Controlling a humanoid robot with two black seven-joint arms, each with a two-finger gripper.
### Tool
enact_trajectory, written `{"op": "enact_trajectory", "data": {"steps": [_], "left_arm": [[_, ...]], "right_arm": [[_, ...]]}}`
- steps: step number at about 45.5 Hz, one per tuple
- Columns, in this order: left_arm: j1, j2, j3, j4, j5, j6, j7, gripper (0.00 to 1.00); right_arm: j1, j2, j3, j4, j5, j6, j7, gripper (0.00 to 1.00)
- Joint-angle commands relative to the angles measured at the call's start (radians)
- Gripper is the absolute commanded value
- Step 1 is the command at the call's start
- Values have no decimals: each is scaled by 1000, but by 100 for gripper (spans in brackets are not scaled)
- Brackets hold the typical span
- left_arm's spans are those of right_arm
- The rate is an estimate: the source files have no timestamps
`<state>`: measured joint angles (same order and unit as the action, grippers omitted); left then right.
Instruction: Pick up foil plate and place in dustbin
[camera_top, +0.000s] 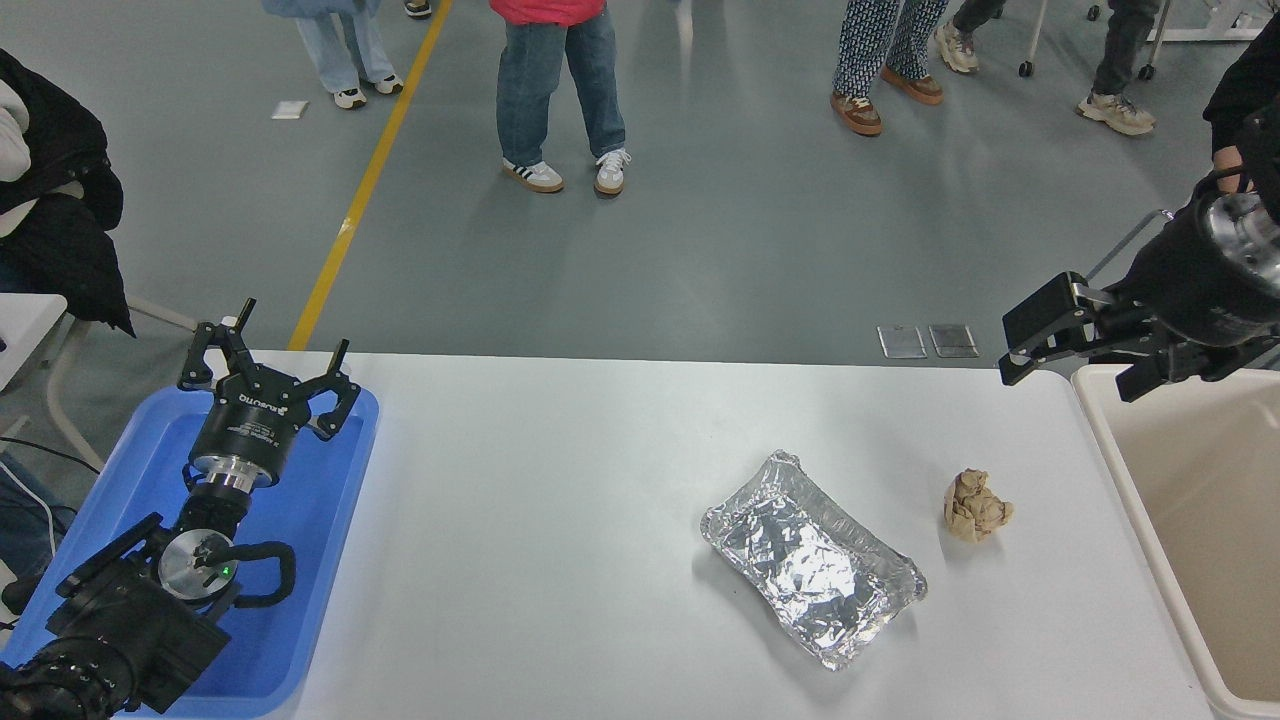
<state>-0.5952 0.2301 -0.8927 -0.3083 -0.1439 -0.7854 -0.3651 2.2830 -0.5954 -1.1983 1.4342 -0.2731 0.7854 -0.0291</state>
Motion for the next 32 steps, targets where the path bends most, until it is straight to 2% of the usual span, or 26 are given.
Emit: {"op": "enact_trajectory", "data": {"steps": [1, 16, 24, 32], "left_arm": [[0, 0, 0, 0, 0, 0, 0, 100], [0, 0, 0, 0, 0, 0, 0, 100], [0, 0, 0, 0, 1, 0, 0, 100], [0, 0, 0, 0, 1, 0, 0, 100]], "right_arm": [[-10, -9, 0, -5, -1, 0, 0, 100], [-17, -17, 16, -5, 2, 0, 0, 100], [-27, -18, -7, -20, 71, 0, 2, 100], [-27, -11, -39, -29, 71, 0, 2, 100]]}}
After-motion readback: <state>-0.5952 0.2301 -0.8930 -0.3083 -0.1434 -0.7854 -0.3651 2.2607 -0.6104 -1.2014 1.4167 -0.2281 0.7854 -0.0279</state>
